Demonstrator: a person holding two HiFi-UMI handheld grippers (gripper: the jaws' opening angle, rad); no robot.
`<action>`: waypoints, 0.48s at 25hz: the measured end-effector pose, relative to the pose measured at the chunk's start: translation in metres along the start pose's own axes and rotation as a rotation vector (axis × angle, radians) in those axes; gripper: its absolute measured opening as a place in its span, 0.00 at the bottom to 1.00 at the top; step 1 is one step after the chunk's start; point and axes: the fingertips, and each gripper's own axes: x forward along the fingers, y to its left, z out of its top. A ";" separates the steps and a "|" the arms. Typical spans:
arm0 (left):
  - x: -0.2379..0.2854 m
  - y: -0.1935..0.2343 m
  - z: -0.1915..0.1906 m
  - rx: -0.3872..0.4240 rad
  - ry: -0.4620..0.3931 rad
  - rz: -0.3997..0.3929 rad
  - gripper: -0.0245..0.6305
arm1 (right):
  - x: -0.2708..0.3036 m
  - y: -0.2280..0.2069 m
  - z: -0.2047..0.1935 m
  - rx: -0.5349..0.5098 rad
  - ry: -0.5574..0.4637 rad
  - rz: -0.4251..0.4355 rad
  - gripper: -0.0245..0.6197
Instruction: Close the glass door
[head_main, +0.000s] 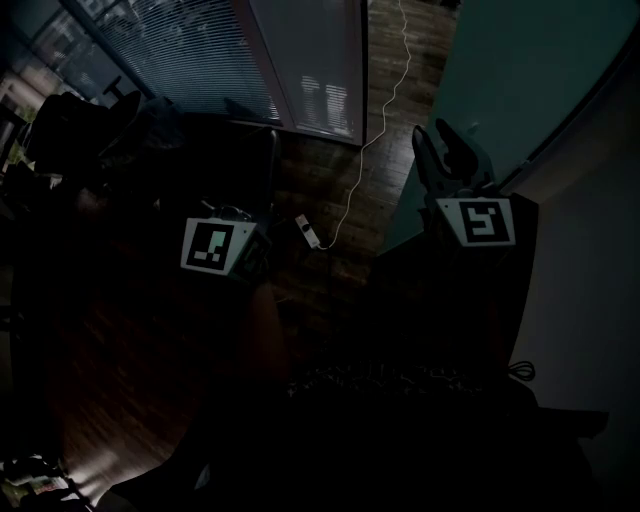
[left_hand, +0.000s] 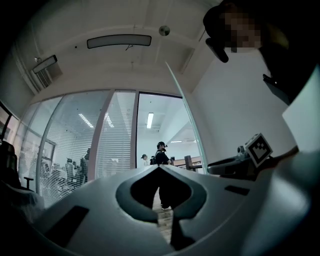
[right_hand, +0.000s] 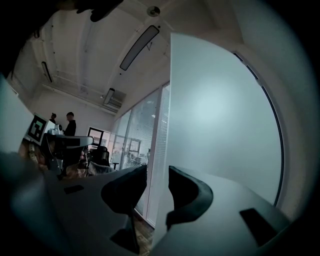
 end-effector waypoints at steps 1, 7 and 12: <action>0.004 0.002 -0.001 0.002 -0.002 0.002 0.04 | 0.005 0.001 -0.001 -0.003 0.002 0.008 0.25; 0.018 0.015 -0.002 0.006 -0.006 0.010 0.04 | 0.033 0.006 -0.003 -0.012 0.013 0.048 0.25; 0.029 0.026 -0.007 0.005 -0.005 0.022 0.04 | 0.056 0.003 -0.007 -0.012 0.022 0.073 0.25</action>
